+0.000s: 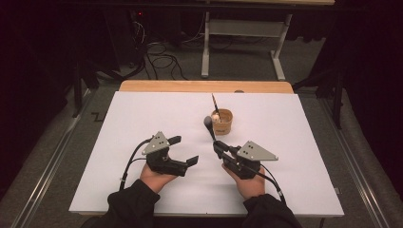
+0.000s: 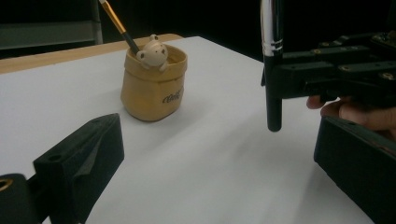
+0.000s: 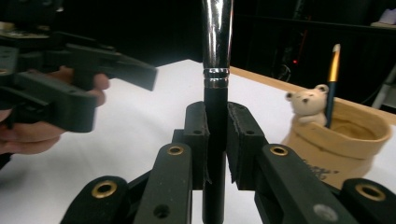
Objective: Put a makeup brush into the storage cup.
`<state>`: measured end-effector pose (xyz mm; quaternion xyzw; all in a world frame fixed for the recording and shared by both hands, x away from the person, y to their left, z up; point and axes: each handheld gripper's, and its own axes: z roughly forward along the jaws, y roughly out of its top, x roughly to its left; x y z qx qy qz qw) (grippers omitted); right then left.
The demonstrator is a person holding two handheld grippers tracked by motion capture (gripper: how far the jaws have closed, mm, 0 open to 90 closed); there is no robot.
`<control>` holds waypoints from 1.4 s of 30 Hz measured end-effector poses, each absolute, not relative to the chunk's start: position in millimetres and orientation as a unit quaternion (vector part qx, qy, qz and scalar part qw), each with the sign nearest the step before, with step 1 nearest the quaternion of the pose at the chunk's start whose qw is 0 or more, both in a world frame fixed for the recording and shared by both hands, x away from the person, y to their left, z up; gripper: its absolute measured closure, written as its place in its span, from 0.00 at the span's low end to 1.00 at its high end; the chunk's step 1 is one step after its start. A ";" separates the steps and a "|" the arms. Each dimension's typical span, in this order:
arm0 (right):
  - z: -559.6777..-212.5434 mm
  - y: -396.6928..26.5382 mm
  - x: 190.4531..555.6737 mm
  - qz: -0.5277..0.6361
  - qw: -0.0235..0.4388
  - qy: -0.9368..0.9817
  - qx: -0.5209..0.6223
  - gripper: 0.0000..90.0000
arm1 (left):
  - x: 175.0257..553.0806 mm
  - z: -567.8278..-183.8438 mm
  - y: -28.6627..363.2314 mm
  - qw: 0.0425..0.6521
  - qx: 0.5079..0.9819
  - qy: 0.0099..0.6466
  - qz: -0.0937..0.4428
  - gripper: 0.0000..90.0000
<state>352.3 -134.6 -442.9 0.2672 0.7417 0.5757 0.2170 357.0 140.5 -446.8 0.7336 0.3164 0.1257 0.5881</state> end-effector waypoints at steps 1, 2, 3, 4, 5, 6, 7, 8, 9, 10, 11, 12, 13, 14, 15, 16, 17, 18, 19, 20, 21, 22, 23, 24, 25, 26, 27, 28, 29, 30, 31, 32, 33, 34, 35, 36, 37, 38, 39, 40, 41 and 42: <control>-444.3 -133.4 350.7 0.576 0.215 0.743 0.263 0.90 | 356.8 -446.7 140.0 0.589 0.734 0.316 0.125 0.03; -445.3 -132.5 349.9 0.577 0.213 0.744 0.261 0.90 | 356.5 -446.6 139.6 0.589 0.734 0.315 0.125 0.04; -446.2 -131.1 348.8 0.578 0.209 0.744 0.261 0.90 | 355.9 -446.2 139.2 0.590 0.733 0.314 0.124 0.04; -447.4 -129.5 348.0 0.580 0.206 0.744 0.260 0.90 | 355.6 -445.9 139.0 0.591 0.733 0.314 0.123 0.04; -448.1 -128.3 347.6 0.581 0.205 0.744 0.258 0.90 | 355.1 -445.4 139.1 0.593 0.732 0.313 0.122 0.05; -448.8 -126.8 346.8 0.582 0.205 0.744 0.256 0.90 | 354.4 -444.8 139.3 0.595 0.731 0.312 0.120 0.05; -449.6 -125.0 345.9 0.581 0.204 0.746 0.253 0.90 | 353.9 -444.3 139.6 0.597 0.730 0.311 0.119 0.06; -450.0 -123.9 345.5 0.582 0.205 0.746 0.252 0.90 | 353.4 -443.7 140.0 0.599 0.729 0.310 0.118 0.06; -450.4 -122.8 344.9 0.581 0.204 0.747 0.251 0.90 | 353.0 -443.0 140.5 0.602 0.726 0.310 0.115 0.07; -450.7 -121.7 344.4 0.582 0.203 0.747 0.250 0.90 | 352.8 -442.6 140.8 0.603 0.726 0.310 0.115 0.08; -450.9 -121.1 344.2 0.582 0.203 0.747 0.249 0.90 | 352.7 -442.3 141.0 0.604 0.725 0.310 0.114 0.08; -451.2 -120.4 343.9 0.582 0.203 0.748 0.248 0.90 | 352.5 -441.9 141.1 0.605 0.724 0.311 0.112 0.09; -451.7 -119.3 343.4 0.582 0.201 0.748 0.248 0.90 | 352.3 -441.6 141.1 0.607 0.723 0.311 0.111 0.10; -452.1 -118.7 343.2 0.582 0.201 0.748 0.247 0.90 | 352.0 -441.2 141.1 0.609 0.722 0.310 0.110 0.11; -452.8 -118.0 343.1 0.582 0.203 0.748 0.246 0.90 | 351.7 -440.6 141.1 0.611 0.721 0.309 0.108 0.12; -453.4 -117.4 342.8 0.582 0.200 0.749 0.246 0.90 | 351.2 -440.0 141.0 0.613 0.720 0.309 0.107 0.13; -453.9 -116.7 342.6 0.582 0.198 0.749 0.245 0.90 | 350.8 -439.4 141.1 0.614 0.718 0.309 0.106 0.13; -454.5 -115.6 342.1 0.583 0.198 0.749 0.244 0.90 | 350.6 -438.7 141.3 0.617 0.715 0.310 0.105 0.14; -454.9 -114.7 341.6 0.583 0.198 0.750 0.242 0.90 | 350.4 -438.3 141.6 0.619 0.714 0.311 0.105 0.16; -455.0 -114.1 341.2 0.582 0.198 0.751 0.241 0.90 | 350.2 -437.9 141.9 0.620 0.713 0.311 0.104 0.17; -455.2 -113.4 341.1 0.582 0.199 0.751 0.240 0.90 | 350.2 -437.5 141.9 0.622 0.711 0.311 0.103 0.18; -455.4 -112.9 340.9 0.581 0.197 0.753 0.239 0.90 | 350.2 -437.2 142.0 0.622 0.711 0.312 0.102 0.19; -455.6 -112.6 340.9 0.581 0.197 0.753 0.239 0.90 | 350.3 -437.1 142.1 0.622 0.710 0.313 0.101 0.20; -455.9 -112.3 341.0 0.581 0.197 0.753 0.239 0.90 | 350.4 -436.9 142.4 0.623 0.710 0.314 0.100 0.21; -456.0 -111.9 341.0 0.580 0.197 0.753 0.238 0.90 | 350.5 -436.8 142.6 0.623 0.709 0.315 0.099 0.22; -456.1 -111.6 340.9 0.580 0.197 0.754 0.238 0.90 | 350.6 -436.6 142.8 0.623 0.709 0.316 0.098 0.24; -456.2 -111.2 340.8 0.580 0.197 0.754 0.237 0.90 | 350.5 -436.4 142.8 0.624 0.708 0.316 0.097 0.25; -456.4 -110.7 340.4 0.581 0.197 0.754 0.235 0.90 | 350.4 -436.2 142.7 0.625 0.708 0.315 0.097 0.27; -456.4 -110.4 340.1 0.579 0.197 0.755 0.235 0.90 | 350.2 -436.0 142.5 0.625 0.708 0.315 0.097 0.28; -456.7 -109.9 339.8 0.580 0.196 0.755 0.234 0.90 | 350.2 -436.0 142.4 0.626 0.708 0.314 0.096 0.30; -457.0 -109.2 339.5 0.580 0.195 0.756 0.232 0.90 | 350.2 -436.0 142.2 0.626 0.707 0.314 0.095 0.32; -457.1 -108.8 339.4 0.580 0.195 0.756 0.231 0.90 | 350.2 -436.0 142.2 0.627 0.707 0.313 0.095 0.33; -457.2 -108.3 339.2 0.580 0.194 0.757 0.230 0.90 | 350.2 -436.0 142.2 0.628 0.707 0.313 0.093 0.35; -457.4 -107.6 339.1 0.580 0.193 0.757 0.230 0.90 | 350.3 -436.1 142.2 0.628 0.707 0.312 0.092 0.37; -457.6 -107.1 339.1 0.580 0.193 0.757 0.229 0.90 | 350.3 -436.0 142.2 0.629 0.706 0.312 0.091 0.38; -458.0 -106.4 339.0 0.580 0.192 0.758 0.228 0.90 | 350.1 -435.9 142.2 0.629 0.706 0.311 0.091 0.40; -458.2 -105.7 338.7 0.579 0.192 0.759 0.226 0.90 | 350.0 -435.8 142.3 0.630 0.706 0.311 0.090 0.42; -458.4 -105.1 338.4 0.579 0.192 0.760 0.226 0.90 | 349.8 -435.6 142.3 0.631 0.705 0.310 0.089 0.44; -458.7 -104.4 338.1 0.579 0.192 0.760 0.225 0.90 | 349.5 -435.4 142.3 0.633 0.704 0.310 0.087 0.47; -458.9 -103.7 337.7 0.579 0.191 0.761 0.223 0.90 | 349.3 -435.2 142.4 0.632 0.705 0.309 0.087 0.49; -459.0 -103.3 337.4 0.578 0.190 0.762 0.222 0.90 | 349.0 -435.1 142.4 0.633 0.705 0.308 0.087 0.51; -459.1 -102.8 337.1 0.578 0.189 0.762 0.222 0.90 | 348.8 -434.9 142.5 0.634 0.704 0.307 0.088 0.53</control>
